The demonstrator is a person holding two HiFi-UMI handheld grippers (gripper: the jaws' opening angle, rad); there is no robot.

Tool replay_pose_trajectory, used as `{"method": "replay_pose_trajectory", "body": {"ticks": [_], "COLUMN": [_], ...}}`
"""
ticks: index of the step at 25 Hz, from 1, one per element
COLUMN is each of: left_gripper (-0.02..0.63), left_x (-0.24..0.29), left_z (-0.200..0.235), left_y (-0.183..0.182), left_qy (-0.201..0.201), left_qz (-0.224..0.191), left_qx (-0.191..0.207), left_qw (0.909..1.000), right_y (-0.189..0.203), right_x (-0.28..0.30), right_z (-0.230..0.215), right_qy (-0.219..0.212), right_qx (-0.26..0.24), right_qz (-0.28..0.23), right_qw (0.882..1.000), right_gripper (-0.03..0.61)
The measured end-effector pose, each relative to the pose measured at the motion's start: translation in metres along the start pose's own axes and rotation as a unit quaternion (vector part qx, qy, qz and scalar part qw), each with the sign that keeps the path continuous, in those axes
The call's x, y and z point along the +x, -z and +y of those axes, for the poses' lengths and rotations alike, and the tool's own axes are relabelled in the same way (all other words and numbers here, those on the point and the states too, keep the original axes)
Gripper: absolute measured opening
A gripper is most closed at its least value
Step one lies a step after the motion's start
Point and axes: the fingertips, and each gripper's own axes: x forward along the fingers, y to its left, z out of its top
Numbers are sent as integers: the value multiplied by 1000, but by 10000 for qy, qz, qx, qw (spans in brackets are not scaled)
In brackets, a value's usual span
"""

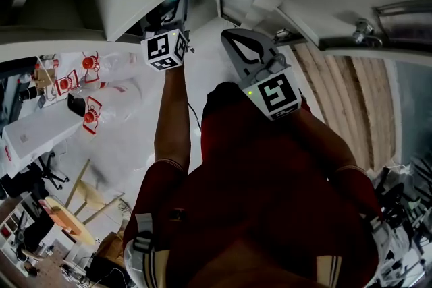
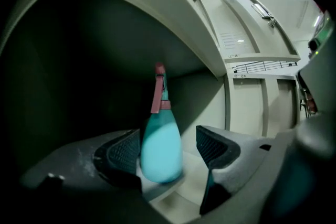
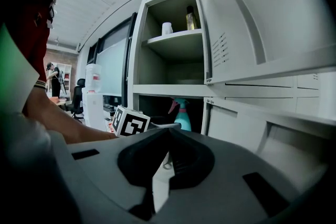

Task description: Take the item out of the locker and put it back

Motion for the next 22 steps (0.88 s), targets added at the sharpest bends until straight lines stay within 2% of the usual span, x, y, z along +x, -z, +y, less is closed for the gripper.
{"method": "replay_pose_trajectory", "body": {"ticks": [10, 18, 22], "left_gripper": [316, 313, 295], "left_x": [-41, -73, -89], "left_z": [-18, -45, -52], "left_y": [-9, -36, -51], "left_qy": [5, 128, 65], "left_qz": [201, 86, 27], "left_qx": [-11, -191, -227], "left_qw": [9998, 9997, 9997], "right_y": [-14, -30, -39], "right_x": [3, -3, -8], "right_z": [5, 9, 13], "right_qy": [-98, -204, -312], "right_qx": [123, 166, 187], "right_qz": [-112, -179, -191], "right_qw": [9998, 9995, 9992], "right_gripper": [-3, -3, -3]}}
